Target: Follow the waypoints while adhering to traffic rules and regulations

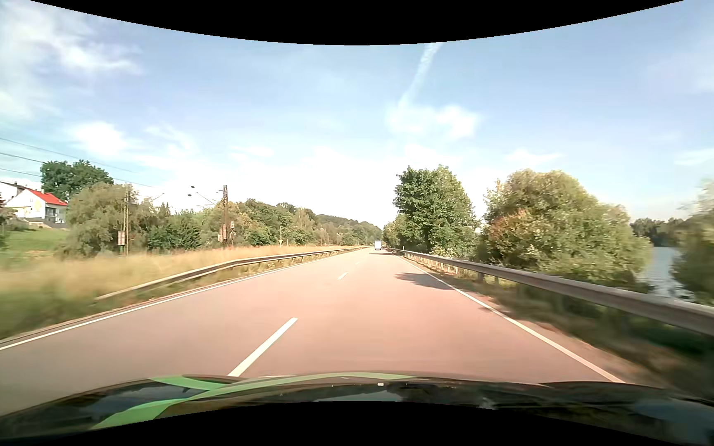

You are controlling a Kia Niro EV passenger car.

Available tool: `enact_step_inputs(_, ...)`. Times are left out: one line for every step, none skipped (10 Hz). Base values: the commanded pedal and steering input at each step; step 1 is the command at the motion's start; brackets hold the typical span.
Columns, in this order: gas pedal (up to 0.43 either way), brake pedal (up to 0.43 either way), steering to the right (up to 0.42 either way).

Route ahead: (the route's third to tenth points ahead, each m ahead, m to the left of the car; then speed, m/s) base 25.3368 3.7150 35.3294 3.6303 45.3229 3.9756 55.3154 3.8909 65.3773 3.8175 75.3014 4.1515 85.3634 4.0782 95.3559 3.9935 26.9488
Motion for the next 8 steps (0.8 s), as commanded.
enact_step_inputs(0.150, 0.000, -0.002)
enact_step_inputs(0.150, 0.000, -0.002)
enact_step_inputs(0.150, 0.000, -0.001)
enact_step_inputs(0.150, 0.000, -0.002)
enact_step_inputs(0.150, 0.000, -0.002)
enact_step_inputs(0.150, 0.000, -0.002)
enact_step_inputs(0.150, 0.000, -0.002)
enact_step_inputs(0.150, 0.000, -0.001)
